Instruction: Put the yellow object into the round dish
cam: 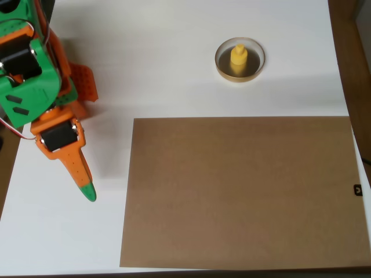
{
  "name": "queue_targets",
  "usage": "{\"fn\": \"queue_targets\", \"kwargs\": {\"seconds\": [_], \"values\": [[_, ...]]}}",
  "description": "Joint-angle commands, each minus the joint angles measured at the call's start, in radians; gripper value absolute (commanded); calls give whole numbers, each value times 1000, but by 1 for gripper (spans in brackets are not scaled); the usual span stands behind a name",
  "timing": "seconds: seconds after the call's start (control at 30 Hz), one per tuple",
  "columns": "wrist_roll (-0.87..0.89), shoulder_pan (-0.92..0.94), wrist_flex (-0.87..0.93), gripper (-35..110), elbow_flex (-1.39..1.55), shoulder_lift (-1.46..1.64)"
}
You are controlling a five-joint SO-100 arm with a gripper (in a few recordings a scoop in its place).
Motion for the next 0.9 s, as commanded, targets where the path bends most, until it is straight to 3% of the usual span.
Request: {"fn": "queue_targets", "kwargs": {"seconds": [0.0,0.33,0.5,0.87], "values": [[2,12,-8,21,0,18],[66,92,-3,17,0,20],[69,100,5,0,-2,20],[91,140,17,0,-5,21]]}}
